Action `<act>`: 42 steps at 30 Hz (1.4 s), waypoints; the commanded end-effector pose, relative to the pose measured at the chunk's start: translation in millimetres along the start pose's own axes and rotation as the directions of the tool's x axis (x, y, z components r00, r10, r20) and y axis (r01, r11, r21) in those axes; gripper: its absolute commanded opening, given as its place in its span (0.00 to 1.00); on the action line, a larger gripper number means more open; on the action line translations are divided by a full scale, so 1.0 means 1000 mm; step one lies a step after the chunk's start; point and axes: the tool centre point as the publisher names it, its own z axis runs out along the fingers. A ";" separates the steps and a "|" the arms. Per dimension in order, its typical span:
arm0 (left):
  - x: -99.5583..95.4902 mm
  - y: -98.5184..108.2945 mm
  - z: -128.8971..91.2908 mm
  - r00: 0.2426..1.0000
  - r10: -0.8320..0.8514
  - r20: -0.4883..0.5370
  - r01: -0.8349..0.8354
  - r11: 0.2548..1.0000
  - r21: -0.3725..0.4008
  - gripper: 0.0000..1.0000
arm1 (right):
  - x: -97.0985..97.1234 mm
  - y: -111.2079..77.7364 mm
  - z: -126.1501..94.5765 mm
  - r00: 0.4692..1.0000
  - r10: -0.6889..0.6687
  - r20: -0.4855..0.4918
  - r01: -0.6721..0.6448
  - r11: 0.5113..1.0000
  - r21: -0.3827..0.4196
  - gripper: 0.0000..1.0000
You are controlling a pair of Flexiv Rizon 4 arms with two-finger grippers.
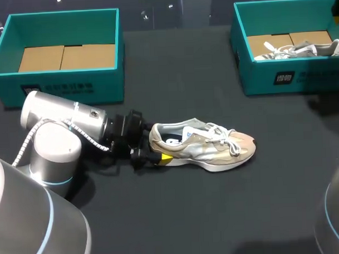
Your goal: Take the shoe out of the shoebox, open the shoe tongue, remove and reinsert the insole, then place the shoe into the shoebox
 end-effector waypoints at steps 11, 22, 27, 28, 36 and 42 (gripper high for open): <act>0.002 0.002 0.004 1.000 -0.002 0.005 0.002 1.000 -0.018 0.00 | 0.000 -0.001 0.000 1.000 0.001 0.001 -0.001 1.000 -0.001 1.00; 0.002 0.002 0.004 1.000 -0.002 0.005 0.002 1.000 -0.018 0.00 | 0.000 -0.001 0.000 1.000 0.001 0.001 -0.001 1.000 -0.001 1.00; 0.002 0.002 0.004 1.000 -0.002 0.005 0.002 1.000 -0.018 0.00 | 0.008 -0.006 -0.003 1.000 0.026 -0.009 -0.026 1.000 0.001 1.00; 0.002 0.002 0.004 1.000 -0.002 0.005 0.002 1.000 -0.018 0.00 | 0.014 -0.010 -0.004 1.000 0.025 0.004 -0.025 1.000 -0.005 1.00; 0.002 0.002 0.004 1.000 -0.002 0.005 0.002 1.000 -0.018 0.00 | 0.061 -0.067 -0.015 0.998 0.061 -0.003 -0.061 0.998 -0.011 1.00; 0.002 0.002 0.004 1.000 -0.002 0.005 0.002 1.000 -0.018 0.00 | 0.108 -0.122 -0.019 0.996 0.091 -0.025 -0.092 0.995 -0.036 1.00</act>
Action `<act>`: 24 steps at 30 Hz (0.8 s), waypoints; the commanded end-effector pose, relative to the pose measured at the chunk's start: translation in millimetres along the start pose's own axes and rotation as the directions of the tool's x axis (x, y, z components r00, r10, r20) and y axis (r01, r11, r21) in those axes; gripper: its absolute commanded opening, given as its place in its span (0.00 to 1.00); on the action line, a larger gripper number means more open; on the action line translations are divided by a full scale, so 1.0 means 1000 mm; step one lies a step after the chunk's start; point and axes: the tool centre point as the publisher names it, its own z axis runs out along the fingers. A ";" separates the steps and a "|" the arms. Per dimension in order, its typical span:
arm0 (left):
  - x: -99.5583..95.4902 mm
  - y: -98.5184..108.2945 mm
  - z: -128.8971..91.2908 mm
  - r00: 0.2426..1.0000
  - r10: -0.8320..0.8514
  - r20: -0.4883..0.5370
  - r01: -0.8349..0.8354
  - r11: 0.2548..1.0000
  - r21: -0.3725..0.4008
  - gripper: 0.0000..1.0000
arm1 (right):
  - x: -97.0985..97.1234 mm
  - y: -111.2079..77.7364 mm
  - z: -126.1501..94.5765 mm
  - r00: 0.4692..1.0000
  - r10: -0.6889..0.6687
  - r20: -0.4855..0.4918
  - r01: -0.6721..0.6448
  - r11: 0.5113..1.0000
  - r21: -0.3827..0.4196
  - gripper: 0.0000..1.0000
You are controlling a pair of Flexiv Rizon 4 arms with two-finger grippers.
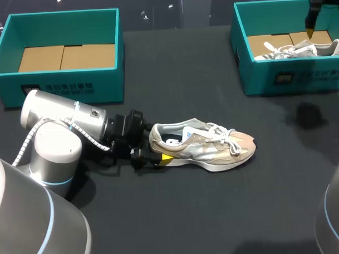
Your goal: Take the shoe out of the shoebox, open the shoe tongue, remove and reinsert the insole, then place the shoe into the shoebox
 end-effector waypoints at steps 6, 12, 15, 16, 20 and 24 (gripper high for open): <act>0.001 0.002 0.004 1.000 -0.001 0.001 0.001 1.000 -0.003 0.00 | 0.075 -0.100 0.006 0.999 0.008 0.047 -0.004 0.996 -0.087 1.00; 0.001 0.002 0.004 1.000 -0.001 0.001 0.001 1.000 -0.003 0.00 | 0.124 -0.141 0.012 0.998 -0.003 0.059 0.009 0.995 -0.099 1.00; 0.001 0.002 0.004 1.000 -0.001 0.001 0.001 1.000 -0.003 0.00 | 0.143 -0.154 0.017 0.999 -0.025 0.030 0.028 0.997 -0.077 1.00; 0.001 0.002 0.004 1.000 -0.001 0.001 0.001 1.000 -0.003 0.00 | 0.143 -0.154 0.017 0.999 -0.025 0.030 0.028 0.997 -0.077 1.00; 0.001 0.002 0.004 1.000 -0.001 0.001 0.001 1.000 -0.003 0.00 | 0.143 -0.154 0.017 0.999 -0.025 0.030 0.028 0.997 -0.077 1.00; 0.001 0.002 0.004 1.000 -0.001 0.001 0.001 1.000 -0.003 0.00 | 0.143 -0.154 0.017 0.999 -0.025 0.030 0.028 0.997 -0.077 1.00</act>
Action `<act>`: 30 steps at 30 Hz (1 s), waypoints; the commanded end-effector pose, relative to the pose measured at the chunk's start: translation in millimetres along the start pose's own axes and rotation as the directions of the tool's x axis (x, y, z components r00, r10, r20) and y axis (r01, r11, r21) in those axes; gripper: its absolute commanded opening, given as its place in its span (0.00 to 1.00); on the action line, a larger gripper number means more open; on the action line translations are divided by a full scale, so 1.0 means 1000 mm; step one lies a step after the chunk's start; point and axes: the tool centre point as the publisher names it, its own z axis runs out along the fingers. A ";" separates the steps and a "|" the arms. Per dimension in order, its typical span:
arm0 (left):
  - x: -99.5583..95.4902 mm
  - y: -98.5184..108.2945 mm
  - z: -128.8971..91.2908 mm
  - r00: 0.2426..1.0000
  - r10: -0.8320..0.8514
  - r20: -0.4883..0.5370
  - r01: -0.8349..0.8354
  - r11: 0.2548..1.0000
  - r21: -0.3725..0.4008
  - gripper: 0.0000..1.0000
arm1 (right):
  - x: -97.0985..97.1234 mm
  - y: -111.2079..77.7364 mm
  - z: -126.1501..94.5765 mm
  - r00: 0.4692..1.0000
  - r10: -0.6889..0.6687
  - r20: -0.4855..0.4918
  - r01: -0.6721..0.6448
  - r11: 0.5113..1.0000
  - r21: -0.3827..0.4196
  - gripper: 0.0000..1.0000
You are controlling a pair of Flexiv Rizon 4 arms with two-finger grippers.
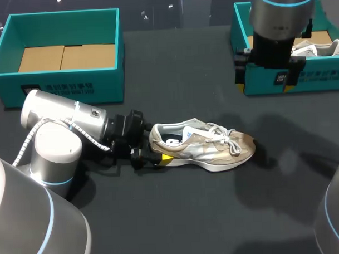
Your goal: Take the shoe out of the shoebox, open the shoe tongue, remove and reinsert the insole, then place the shoe into the shoebox
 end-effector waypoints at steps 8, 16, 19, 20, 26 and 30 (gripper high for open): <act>0.001 0.002 0.004 1.000 -0.001 0.001 0.001 1.000 -0.003 0.00 | 0.026 -0.008 -0.002 0.999 0.018 0.050 -0.017 1.000 -0.026 1.00; 0.001 0.002 0.004 1.000 -0.001 0.001 0.001 1.000 -0.003 0.00 | 0.093 -0.037 0.014 0.991 -0.001 0.131 0.003 1.000 -0.010 1.00; 0.001 0.002 0.004 1.000 -0.001 0.001 0.001 1.000 -0.003 0.00 | 0.107 -0.044 0.019 0.990 0.006 0.144 -0.008 1.000 0.013 1.00; 0.001 0.002 0.004 1.000 -0.001 0.001 0.001 1.000 -0.003 0.00 | 0.112 -0.046 0.021 0.985 0.010 0.172 -0.013 1.000 0.021 1.00; 0.001 0.002 0.004 1.000 -0.001 0.001 0.001 1.000 -0.003 0.00 | 0.129 -0.061 0.028 0.980 0.036 0.196 -0.041 0.999 0.020 1.00; 0.001 0.002 0.004 1.000 -0.001 0.001 0.001 1.000 -0.003 0.00 | 0.146 -0.069 0.039 0.974 0.035 0.225 -0.042 0.999 0.028 1.00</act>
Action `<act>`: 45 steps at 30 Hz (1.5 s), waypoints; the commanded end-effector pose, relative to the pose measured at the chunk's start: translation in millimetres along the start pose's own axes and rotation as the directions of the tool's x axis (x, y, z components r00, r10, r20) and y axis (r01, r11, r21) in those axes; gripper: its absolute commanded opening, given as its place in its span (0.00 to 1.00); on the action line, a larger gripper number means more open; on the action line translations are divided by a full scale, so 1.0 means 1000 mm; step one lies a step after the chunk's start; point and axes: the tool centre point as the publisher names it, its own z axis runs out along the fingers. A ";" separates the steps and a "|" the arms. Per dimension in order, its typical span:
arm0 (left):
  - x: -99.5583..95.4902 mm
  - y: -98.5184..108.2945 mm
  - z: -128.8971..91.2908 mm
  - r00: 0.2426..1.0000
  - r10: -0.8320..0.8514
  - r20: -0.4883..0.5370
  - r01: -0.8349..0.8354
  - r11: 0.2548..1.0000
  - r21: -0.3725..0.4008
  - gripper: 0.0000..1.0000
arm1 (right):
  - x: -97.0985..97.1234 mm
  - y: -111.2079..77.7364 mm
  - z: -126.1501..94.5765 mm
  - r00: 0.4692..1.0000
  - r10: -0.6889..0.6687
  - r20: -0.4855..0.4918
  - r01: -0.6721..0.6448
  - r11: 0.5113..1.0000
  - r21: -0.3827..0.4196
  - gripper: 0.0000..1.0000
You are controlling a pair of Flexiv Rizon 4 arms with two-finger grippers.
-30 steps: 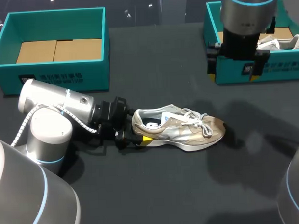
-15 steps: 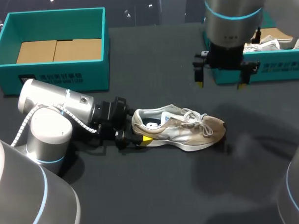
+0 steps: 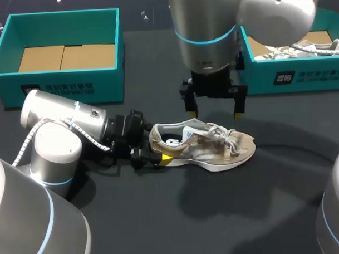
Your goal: Take the shoe out of the shoebox, open the shoe tongue, remove and reinsert the insole, then place the shoe into the shoebox
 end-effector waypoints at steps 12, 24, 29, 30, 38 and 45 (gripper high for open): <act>0.001 0.002 0.004 1.000 -0.001 0.000 0.001 1.000 -0.003 0.00 | 0.068 -0.014 0.056 0.976 0.074 0.203 -0.079 0.997 0.014 1.00; 0.001 0.002 0.004 1.000 -0.001 0.000 0.001 1.000 -0.003 0.00 | 0.091 -0.014 0.087 0.960 0.070 0.273 -0.068 0.998 -0.015 1.00; 0.001 0.002 0.004 1.000 -0.001 0.000 0.001 1.000 -0.003 0.00 | 0.093 -0.008 0.095 0.947 0.068 0.315 -0.062 0.998 -0.028 1.00; 0.001 0.002 0.004 1.000 -0.001 0.000 0.001 1.000 -0.003 0.00 | 0.093 -0.007 0.097 0.946 0.067 0.316 -0.061 0.998 -0.030 1.00; 0.001 0.002 0.004 1.000 -0.001 0.000 0.001 1.000 -0.003 0.00 | 0.091 0.000 0.108 0.927 0.099 0.362 -0.075 0.994 -0.081 1.00; 0.001 0.002 0.004 1.000 -0.001 0.000 0.001 1.000 -0.003 0.00 | 0.082 0.007 0.116 0.916 0.142 0.376 -0.104 0.987 -0.121 1.00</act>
